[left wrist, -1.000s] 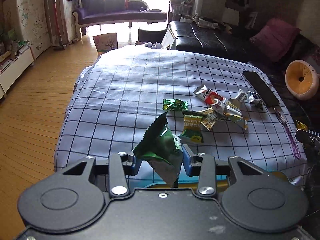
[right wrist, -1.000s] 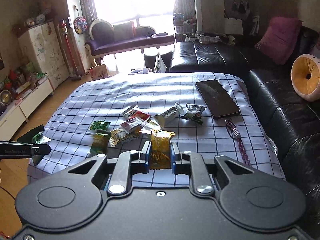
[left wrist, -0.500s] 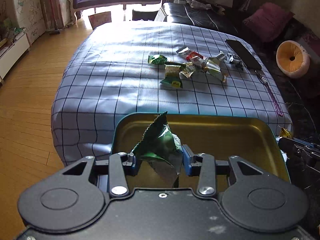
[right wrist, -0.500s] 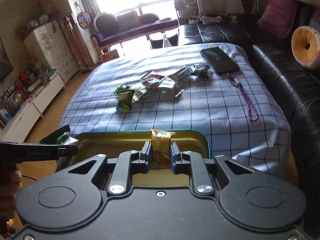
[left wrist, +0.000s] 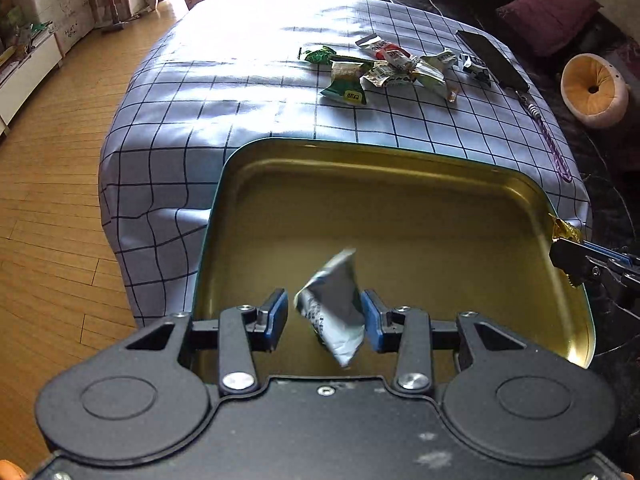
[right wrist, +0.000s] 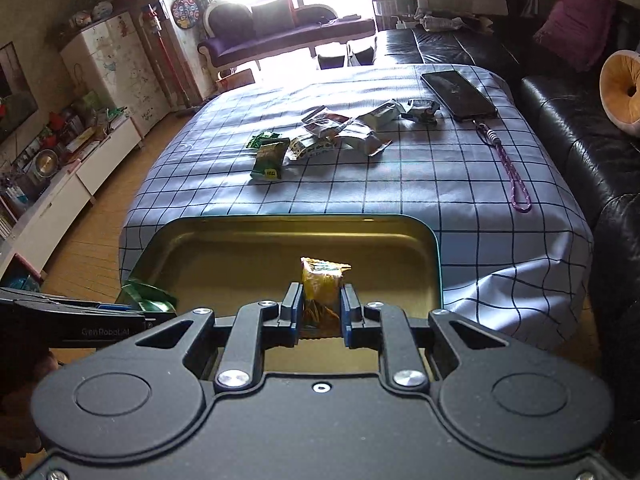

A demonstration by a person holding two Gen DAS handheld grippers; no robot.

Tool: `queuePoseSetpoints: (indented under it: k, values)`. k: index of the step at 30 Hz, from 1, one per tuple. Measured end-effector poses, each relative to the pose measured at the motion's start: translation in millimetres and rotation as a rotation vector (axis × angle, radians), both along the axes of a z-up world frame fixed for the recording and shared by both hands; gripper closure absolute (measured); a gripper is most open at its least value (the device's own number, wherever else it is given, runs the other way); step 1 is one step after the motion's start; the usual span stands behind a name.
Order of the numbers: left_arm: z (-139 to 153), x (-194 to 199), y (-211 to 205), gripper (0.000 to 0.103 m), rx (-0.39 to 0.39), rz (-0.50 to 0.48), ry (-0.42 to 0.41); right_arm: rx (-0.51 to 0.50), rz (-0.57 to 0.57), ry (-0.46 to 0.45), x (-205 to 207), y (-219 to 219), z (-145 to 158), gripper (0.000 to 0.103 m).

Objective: Organize snacks
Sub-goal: 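Carry both snacks over the tray and open the right tool to drop the yellow candy, then lower the green bag into the tray and open the left tool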

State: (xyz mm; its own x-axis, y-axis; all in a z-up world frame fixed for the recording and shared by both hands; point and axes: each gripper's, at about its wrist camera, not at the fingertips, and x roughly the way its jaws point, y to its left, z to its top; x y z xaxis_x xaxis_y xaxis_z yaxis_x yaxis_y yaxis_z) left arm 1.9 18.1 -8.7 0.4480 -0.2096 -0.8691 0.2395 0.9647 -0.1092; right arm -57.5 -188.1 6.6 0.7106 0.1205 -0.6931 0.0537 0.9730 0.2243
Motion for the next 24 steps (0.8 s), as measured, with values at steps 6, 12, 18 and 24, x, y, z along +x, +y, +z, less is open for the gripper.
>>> queuePoseSetpoints:
  k: [6,12,18,24]
  values:
    - [6.7,-0.9,0.0,0.062,-0.018,0.003,-0.021,0.001,-0.001,0.006,0.5,-0.7,-0.4,0.076]
    - [6.0,2.8,2.0,0.062,-0.014,0.027,-0.008,-0.013,0.018,0.020,1.9,3.9,-1.3,0.073]
    - [6.0,2.6,0.9,0.061,0.004,0.026,-0.019,0.005,0.019,0.032,2.4,3.4,-2.5,0.069]
    - [6.6,1.7,1.2,0.061,0.022,0.032,-0.034,0.004,0.019,0.033,2.4,4.0,-2.5,0.069]
